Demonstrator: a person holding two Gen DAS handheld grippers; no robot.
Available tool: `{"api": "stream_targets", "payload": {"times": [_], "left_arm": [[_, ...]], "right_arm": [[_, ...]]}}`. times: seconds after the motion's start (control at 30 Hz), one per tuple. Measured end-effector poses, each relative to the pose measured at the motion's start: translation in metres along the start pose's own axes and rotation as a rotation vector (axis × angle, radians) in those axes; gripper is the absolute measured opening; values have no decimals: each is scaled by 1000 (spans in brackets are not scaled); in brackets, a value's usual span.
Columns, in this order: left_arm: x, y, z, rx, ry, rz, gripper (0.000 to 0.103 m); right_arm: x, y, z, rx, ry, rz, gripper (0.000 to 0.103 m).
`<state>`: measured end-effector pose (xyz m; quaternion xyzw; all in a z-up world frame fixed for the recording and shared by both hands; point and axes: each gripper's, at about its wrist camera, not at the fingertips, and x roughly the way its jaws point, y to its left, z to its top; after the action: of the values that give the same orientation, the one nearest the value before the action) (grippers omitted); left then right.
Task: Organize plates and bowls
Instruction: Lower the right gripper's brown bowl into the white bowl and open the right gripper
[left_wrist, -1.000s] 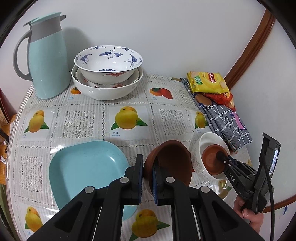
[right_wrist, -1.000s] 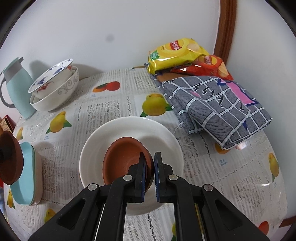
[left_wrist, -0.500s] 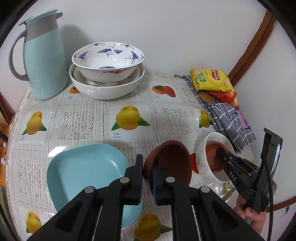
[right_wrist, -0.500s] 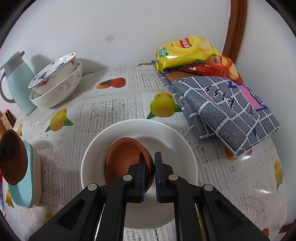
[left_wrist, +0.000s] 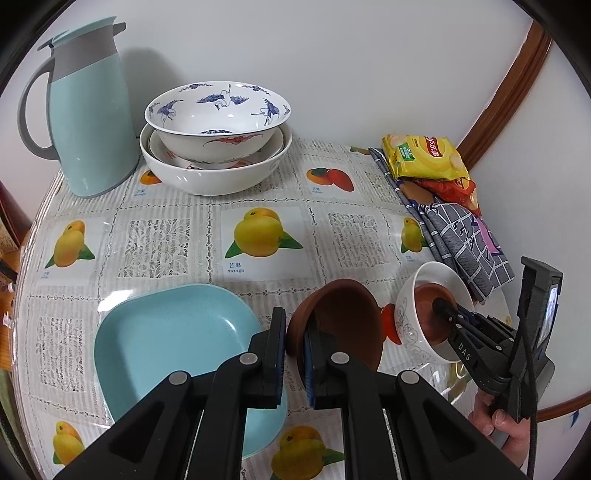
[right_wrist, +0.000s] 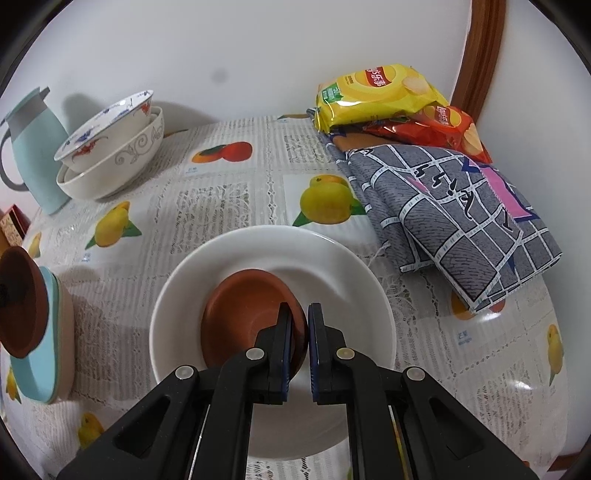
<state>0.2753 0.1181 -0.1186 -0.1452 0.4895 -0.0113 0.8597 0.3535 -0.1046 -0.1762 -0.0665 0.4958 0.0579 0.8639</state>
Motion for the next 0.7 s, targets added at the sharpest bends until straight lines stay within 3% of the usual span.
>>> {"api": "stream_targets", "payload": {"times": [0.37,0.7], "left_arm": [[-3,8,-4,-2,-1,2,9],[-7,8,-8,0,-4,-15,9]], "right_arm": [[9,11,0,-70,21,-65,12],[13,7,-1,-50,21,-75,16]]}}
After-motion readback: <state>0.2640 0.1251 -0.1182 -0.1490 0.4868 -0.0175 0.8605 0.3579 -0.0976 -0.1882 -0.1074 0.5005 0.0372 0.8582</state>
